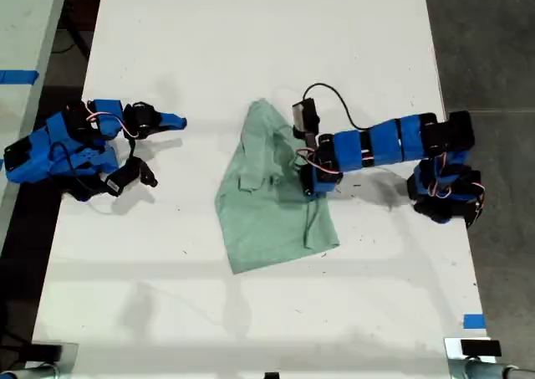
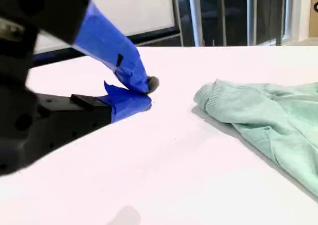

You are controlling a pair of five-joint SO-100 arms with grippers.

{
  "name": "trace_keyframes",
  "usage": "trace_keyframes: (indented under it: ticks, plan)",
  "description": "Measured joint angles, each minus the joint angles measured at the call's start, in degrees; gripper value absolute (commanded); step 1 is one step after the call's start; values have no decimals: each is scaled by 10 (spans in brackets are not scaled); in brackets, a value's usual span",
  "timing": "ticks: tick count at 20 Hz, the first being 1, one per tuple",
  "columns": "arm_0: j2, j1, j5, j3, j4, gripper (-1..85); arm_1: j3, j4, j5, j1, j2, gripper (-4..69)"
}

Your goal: Fold t shirt

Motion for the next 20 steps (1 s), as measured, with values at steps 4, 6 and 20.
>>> trace_keyframes:
  ticks: [4,6,20]
  plan:
    - [0,0,0,0,0,-3,-44,-40,-57,-48,-2,17]
    - [0,0,0,0,0,-3,-66,-57,-76,-62,-27,19]
    - [0,3,0,0,0,-3,446,-163,-34,29,466,19]
